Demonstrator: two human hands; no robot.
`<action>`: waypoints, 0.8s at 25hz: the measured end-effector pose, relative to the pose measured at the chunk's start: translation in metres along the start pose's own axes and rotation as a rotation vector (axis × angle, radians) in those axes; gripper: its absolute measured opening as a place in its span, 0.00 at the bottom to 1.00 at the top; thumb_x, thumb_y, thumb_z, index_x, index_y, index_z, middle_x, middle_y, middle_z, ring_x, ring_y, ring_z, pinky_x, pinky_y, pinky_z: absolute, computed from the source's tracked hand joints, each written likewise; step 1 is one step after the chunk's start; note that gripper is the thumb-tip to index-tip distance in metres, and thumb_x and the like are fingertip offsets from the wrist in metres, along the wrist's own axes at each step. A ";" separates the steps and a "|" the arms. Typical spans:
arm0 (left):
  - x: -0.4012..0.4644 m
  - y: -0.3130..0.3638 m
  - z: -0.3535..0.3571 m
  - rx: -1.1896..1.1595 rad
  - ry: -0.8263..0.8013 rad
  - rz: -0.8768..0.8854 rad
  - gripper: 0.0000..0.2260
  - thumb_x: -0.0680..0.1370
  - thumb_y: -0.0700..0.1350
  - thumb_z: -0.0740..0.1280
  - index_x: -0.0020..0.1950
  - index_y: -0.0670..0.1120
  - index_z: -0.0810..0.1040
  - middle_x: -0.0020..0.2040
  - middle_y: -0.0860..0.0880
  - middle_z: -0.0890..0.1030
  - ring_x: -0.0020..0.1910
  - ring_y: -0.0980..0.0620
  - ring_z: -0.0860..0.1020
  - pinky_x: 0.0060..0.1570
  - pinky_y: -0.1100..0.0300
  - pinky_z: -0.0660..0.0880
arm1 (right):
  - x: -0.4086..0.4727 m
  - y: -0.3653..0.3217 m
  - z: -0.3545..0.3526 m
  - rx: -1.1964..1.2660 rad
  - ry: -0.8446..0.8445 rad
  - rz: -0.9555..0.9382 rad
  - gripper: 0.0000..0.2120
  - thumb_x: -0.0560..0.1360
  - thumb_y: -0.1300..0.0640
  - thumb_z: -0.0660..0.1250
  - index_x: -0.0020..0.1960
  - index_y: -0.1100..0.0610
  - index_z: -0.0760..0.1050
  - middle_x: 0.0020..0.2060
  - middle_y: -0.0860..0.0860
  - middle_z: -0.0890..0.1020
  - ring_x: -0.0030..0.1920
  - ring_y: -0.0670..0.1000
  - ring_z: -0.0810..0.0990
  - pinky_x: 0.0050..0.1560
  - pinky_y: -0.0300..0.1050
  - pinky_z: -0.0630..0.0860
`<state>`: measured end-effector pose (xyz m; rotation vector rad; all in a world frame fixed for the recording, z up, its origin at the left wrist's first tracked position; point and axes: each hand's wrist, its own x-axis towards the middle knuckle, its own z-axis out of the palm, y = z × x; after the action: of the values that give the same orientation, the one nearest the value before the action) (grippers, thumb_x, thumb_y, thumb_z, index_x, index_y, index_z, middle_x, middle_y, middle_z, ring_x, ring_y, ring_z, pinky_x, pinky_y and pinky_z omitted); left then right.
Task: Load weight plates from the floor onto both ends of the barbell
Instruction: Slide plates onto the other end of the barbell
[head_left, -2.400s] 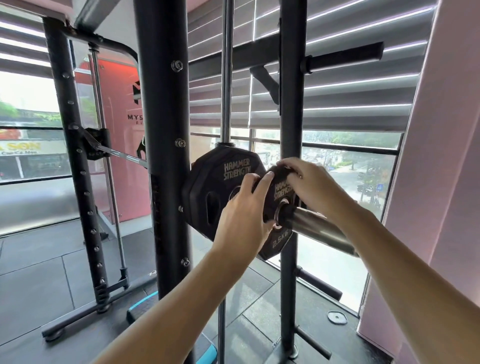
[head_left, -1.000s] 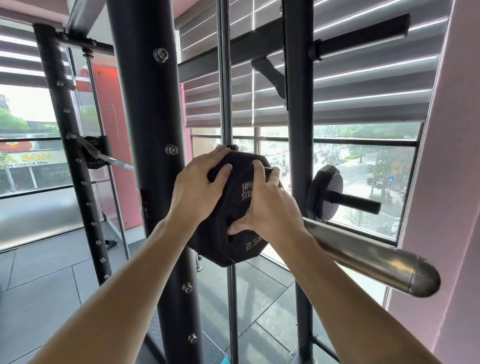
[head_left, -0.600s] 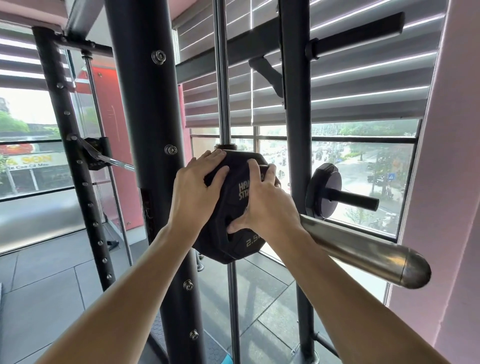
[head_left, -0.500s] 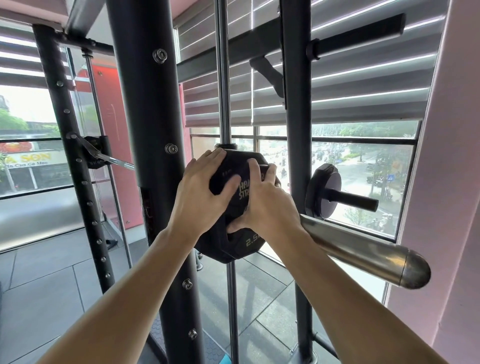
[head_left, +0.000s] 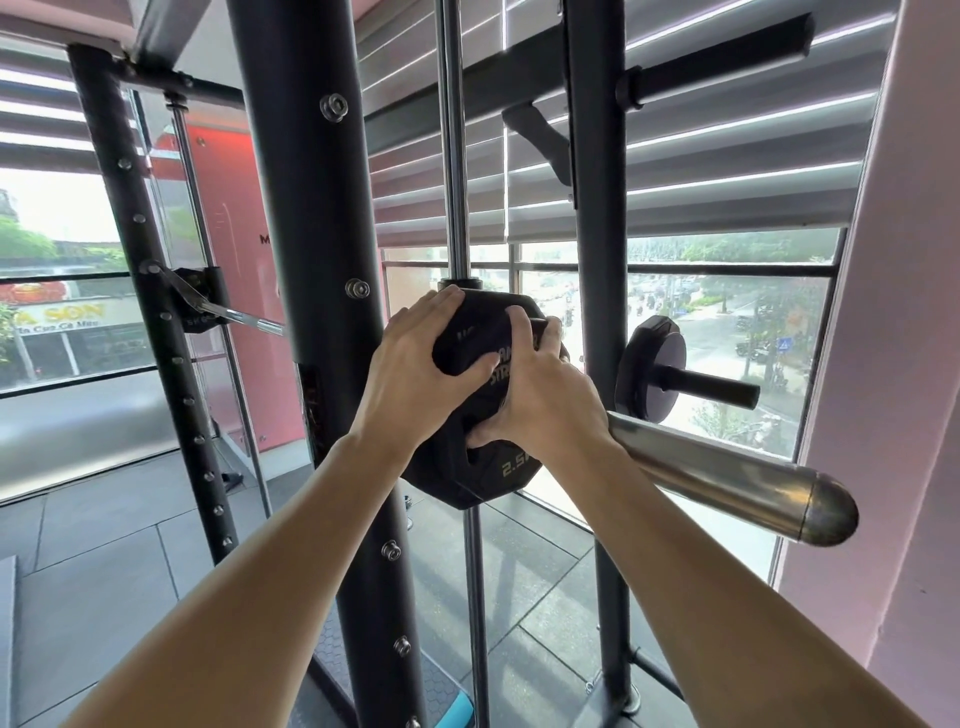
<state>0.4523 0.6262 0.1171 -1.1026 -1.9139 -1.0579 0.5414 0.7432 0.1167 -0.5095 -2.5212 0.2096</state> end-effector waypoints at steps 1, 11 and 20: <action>0.000 0.001 0.000 0.008 -0.002 0.001 0.30 0.74 0.52 0.74 0.74 0.45 0.72 0.73 0.49 0.74 0.73 0.52 0.70 0.74 0.48 0.65 | 0.000 0.000 0.000 -0.004 -0.002 0.002 0.67 0.57 0.42 0.84 0.79 0.49 0.40 0.80 0.65 0.46 0.64 0.69 0.76 0.55 0.57 0.78; 0.009 -0.011 -0.004 0.115 -0.141 0.109 0.41 0.69 0.56 0.76 0.76 0.42 0.67 0.74 0.46 0.69 0.74 0.47 0.66 0.76 0.49 0.59 | 0.000 -0.008 -0.002 -0.025 -0.068 0.076 0.72 0.59 0.44 0.84 0.79 0.46 0.30 0.80 0.63 0.39 0.68 0.67 0.74 0.58 0.59 0.77; 0.001 -0.032 -0.050 0.064 -0.279 0.237 0.40 0.72 0.64 0.69 0.79 0.49 0.62 0.76 0.52 0.66 0.74 0.51 0.65 0.72 0.53 0.64 | 0.000 -0.040 0.003 -0.035 -0.033 0.230 0.66 0.64 0.61 0.80 0.79 0.45 0.31 0.81 0.58 0.49 0.62 0.63 0.79 0.53 0.57 0.81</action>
<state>0.4306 0.5728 0.1301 -1.4603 -1.9511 -0.7389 0.5274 0.7059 0.1245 -0.8165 -2.4986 0.2616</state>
